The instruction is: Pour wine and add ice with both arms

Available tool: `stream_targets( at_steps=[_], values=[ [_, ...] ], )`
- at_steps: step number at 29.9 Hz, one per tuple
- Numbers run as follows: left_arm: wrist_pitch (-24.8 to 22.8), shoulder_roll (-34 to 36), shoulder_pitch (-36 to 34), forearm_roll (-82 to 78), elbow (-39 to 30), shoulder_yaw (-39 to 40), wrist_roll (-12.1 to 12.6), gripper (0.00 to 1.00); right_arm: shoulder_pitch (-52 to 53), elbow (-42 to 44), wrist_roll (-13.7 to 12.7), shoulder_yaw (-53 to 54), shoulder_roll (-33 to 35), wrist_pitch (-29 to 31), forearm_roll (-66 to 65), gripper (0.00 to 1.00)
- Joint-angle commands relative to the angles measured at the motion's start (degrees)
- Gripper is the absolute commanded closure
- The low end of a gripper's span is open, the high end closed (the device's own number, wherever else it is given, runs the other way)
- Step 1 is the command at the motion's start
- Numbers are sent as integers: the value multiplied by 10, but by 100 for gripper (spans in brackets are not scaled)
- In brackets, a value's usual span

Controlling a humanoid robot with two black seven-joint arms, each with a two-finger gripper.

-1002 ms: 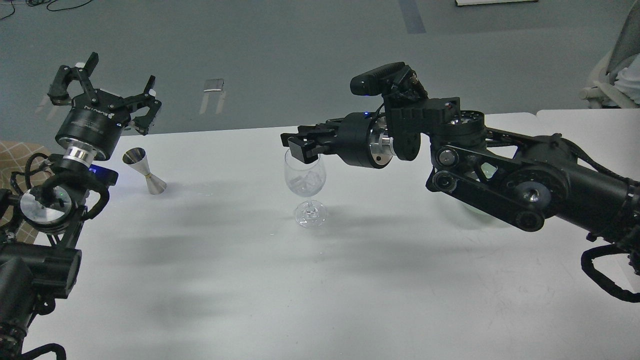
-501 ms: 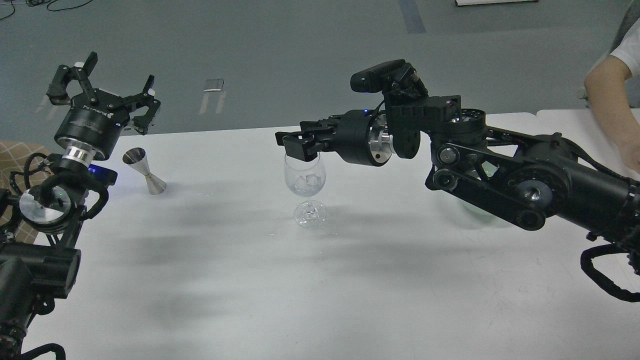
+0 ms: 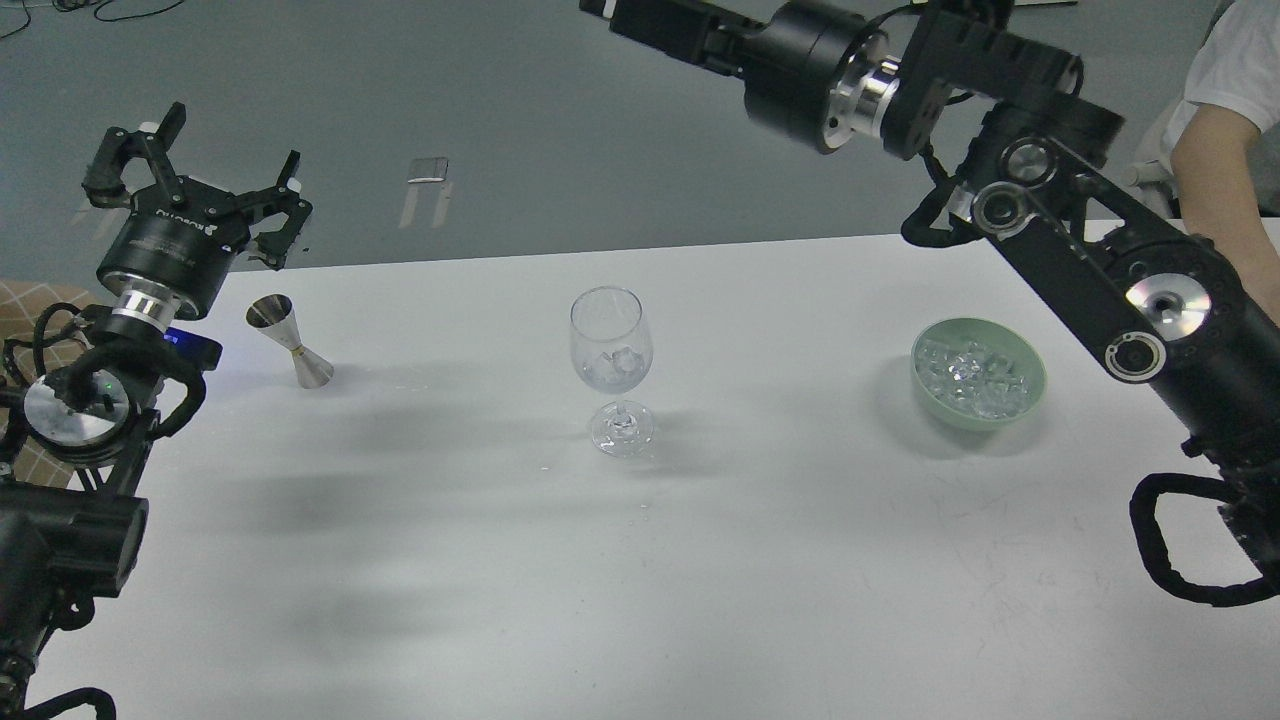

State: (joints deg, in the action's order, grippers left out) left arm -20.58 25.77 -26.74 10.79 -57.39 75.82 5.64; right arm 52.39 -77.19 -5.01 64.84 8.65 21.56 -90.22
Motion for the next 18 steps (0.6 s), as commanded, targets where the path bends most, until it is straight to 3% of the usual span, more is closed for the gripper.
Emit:
stream_targets(
  at_steps=[1,8,18],
  values=[
    [1,8,2,-1,0,-4,0,2,-35,6,1,88,-14,0,49,0],
    [2,12,7,-2,3,-9,0,2,-86,28,2,166,-10,0,209,0],
    [19,13,7,-2,11,-31,-6,2,-125,192,4,258,-9,-37,568,0]
  ],
)
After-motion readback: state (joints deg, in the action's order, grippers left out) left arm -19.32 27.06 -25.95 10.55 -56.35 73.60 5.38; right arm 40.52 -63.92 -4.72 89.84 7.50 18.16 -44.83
